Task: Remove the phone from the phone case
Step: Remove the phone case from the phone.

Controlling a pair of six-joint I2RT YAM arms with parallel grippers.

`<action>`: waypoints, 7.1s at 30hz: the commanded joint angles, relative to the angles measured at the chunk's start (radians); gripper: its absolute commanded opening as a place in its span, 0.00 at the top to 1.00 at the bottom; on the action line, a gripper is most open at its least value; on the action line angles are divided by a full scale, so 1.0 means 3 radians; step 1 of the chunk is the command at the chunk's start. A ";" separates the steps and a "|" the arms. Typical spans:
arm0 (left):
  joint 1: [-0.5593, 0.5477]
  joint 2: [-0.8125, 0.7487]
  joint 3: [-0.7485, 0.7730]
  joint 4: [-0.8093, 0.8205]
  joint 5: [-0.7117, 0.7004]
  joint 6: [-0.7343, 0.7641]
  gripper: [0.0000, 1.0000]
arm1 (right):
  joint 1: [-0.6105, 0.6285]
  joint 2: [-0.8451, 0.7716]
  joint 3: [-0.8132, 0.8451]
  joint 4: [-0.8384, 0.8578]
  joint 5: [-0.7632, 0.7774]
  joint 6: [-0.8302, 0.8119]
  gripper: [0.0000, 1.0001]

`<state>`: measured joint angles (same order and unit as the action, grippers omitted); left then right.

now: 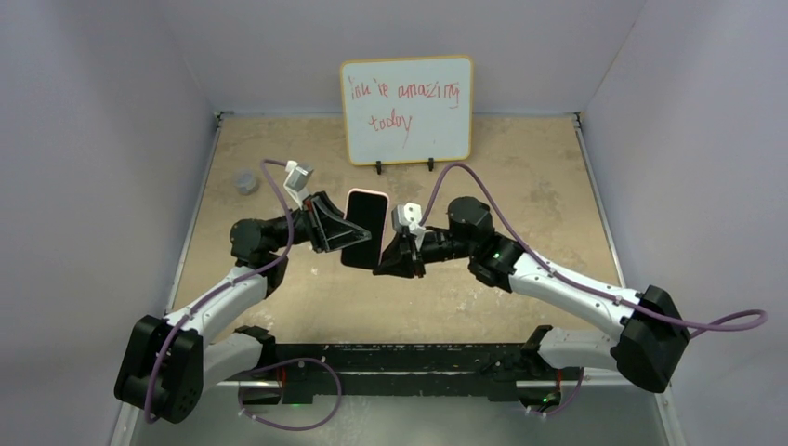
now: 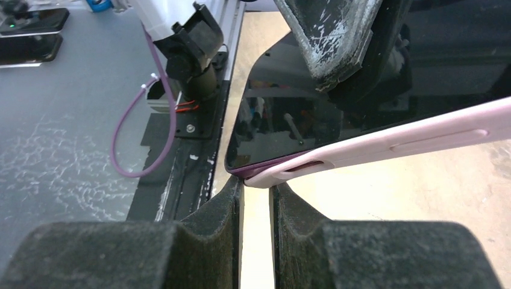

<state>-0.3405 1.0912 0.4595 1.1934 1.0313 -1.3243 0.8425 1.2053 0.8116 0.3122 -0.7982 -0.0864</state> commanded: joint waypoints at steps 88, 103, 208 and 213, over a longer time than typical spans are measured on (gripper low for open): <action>-0.0695 -0.0862 -0.0484 -0.1630 -0.2129 0.0716 1.00 | -0.0762 0.0232 -0.0448 0.2526 0.1331 0.2488 1.00; -0.0691 -0.0762 -0.0422 -0.1077 -0.3248 0.0530 1.00 | -0.0477 0.0175 -0.1053 0.3243 0.1453 0.2943 0.64; -0.0685 -0.0766 -0.0459 -0.0732 -0.2478 -0.0426 1.00 | -0.0235 0.0971 -0.1026 0.4379 0.1499 0.2520 0.96; -0.0673 -0.0784 -0.0458 -0.0819 -0.2468 -0.0279 1.00 | -0.0235 0.0961 -0.1056 0.4466 0.1355 0.2593 0.78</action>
<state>-0.5404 0.8810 0.2966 0.8986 0.2558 -1.4433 0.7681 1.5051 0.4931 1.5280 -0.4004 0.6769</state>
